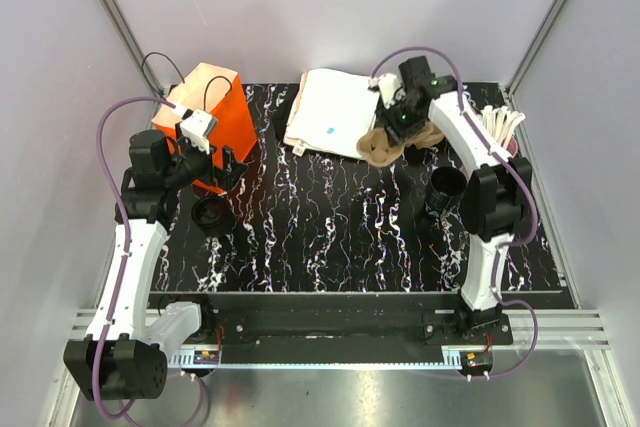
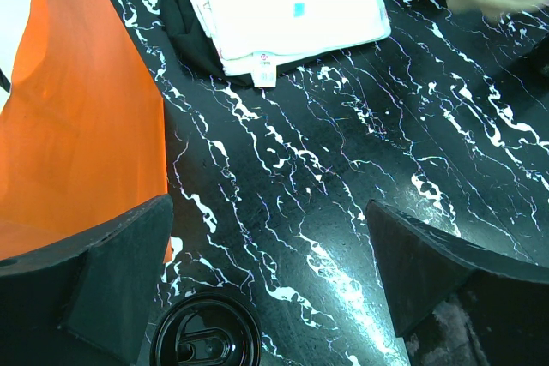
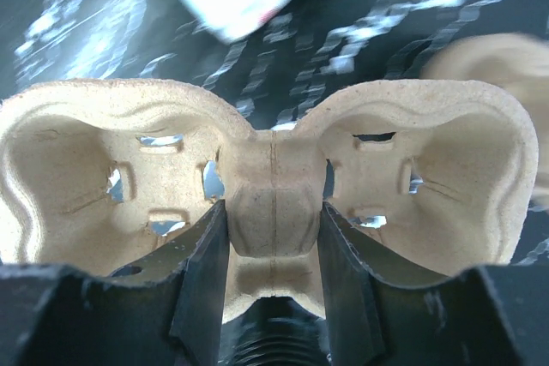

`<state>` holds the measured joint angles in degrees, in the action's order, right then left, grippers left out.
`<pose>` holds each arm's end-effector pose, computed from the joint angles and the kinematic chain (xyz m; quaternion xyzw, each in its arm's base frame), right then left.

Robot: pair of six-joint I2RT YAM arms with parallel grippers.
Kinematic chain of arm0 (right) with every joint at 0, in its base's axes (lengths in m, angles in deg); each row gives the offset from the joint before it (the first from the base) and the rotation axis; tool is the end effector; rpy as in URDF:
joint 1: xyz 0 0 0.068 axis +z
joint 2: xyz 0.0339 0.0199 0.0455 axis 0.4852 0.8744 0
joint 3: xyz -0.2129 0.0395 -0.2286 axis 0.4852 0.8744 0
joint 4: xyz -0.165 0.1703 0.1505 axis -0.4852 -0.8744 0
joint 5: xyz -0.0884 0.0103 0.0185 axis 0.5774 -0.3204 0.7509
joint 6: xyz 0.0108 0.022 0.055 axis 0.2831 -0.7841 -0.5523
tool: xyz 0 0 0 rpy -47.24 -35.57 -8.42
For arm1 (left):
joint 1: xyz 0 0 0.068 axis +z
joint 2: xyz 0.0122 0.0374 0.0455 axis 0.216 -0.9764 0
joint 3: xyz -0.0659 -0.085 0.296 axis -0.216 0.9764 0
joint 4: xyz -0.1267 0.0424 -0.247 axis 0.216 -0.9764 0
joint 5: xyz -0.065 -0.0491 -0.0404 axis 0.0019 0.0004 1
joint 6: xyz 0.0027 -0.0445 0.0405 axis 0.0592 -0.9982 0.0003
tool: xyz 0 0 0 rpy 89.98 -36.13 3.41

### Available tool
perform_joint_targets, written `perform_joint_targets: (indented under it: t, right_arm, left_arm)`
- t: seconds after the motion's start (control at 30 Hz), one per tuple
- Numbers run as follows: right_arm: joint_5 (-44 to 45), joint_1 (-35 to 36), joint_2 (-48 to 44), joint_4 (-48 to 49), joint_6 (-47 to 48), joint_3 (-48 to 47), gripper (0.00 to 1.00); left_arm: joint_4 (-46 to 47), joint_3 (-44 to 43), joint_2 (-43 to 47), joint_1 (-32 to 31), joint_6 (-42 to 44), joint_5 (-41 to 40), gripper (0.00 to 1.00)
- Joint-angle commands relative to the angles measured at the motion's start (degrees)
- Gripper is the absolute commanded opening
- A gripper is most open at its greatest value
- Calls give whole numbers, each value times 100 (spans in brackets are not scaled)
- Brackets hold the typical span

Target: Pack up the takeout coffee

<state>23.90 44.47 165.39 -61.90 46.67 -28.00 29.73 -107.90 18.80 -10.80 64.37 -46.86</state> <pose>0.4682 0.1370 0.3265 -0.3656 0.8923 0.0538 0.2593 0.2151 -0.0187 0.3783 0.2221 0.7855 -0.1878 0.5462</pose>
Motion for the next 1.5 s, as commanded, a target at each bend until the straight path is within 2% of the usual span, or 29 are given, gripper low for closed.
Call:
perform_joint_targets:
  t: [0.0,0.2,0.6,0.8,0.97,1.27,1.47]
  right_arm:
    - [-76,459,-920,965,-99,1445,44]
    - [47,1031,-1492,1906,-257,2854,44]
    - [354,1576,-1756,2996,-696,4183,45]
    - [433,1699,-1589,3040,-811,4307,48]
    - [495,1778,-1554,2927,-811,4272,56]
    - [433,1848,-1484,2619,-785,4167,63]
    - [381,1848,-1238,1672,-627,3534,70]
  left_arm:
    - [266,-6,93,0,37,-40,99]
    - [266,-6,119,0,20,-40,99]
    - [283,12,172,0,20,-66,99]
    - [283,20,180,8,11,-49,99]
    - [301,20,189,0,20,-58,99]
    - [292,12,198,8,2,-49,99]
    - [284,12,198,0,11,-31,99]
